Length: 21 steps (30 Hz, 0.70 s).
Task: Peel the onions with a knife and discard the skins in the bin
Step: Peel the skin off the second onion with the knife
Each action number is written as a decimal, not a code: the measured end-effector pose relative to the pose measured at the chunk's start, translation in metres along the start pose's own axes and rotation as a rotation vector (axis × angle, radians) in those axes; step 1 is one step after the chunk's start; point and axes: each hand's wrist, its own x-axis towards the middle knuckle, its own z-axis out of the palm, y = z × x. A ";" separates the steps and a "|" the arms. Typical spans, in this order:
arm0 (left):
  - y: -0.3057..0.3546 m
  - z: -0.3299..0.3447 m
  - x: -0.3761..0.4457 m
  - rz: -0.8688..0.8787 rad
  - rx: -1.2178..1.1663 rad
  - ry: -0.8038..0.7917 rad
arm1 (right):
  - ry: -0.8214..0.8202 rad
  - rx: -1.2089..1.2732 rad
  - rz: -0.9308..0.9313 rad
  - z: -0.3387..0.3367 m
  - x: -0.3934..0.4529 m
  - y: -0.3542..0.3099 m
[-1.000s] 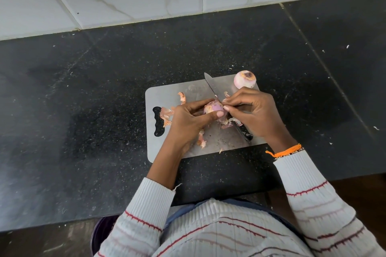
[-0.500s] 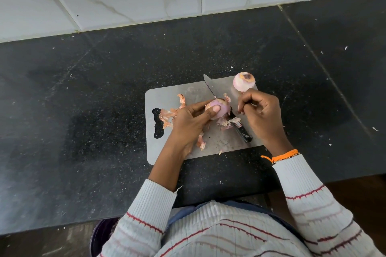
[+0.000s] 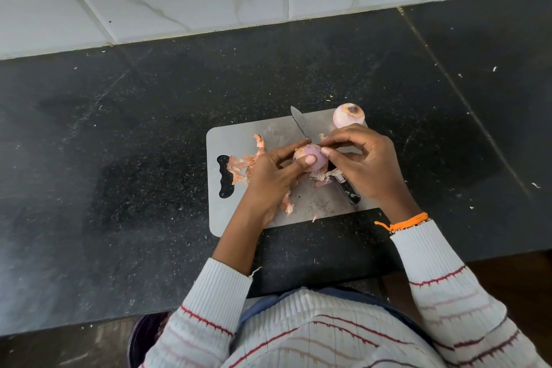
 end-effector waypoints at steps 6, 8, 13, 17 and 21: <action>0.003 0.000 0.000 0.092 0.145 0.042 | -0.031 0.008 0.023 -0.003 0.001 0.003; 0.004 0.000 0.000 0.110 0.185 0.053 | -0.029 0.003 0.011 -0.003 0.002 0.003; 0.002 0.000 0.001 0.111 0.235 0.071 | -0.026 -0.048 -0.004 0.001 0.001 0.008; -0.001 0.002 0.002 0.103 0.242 0.071 | 0.007 -0.079 -0.016 0.002 0.000 0.012; -0.003 0.002 0.002 0.083 0.198 0.085 | 0.034 0.021 0.105 0.004 -0.002 0.011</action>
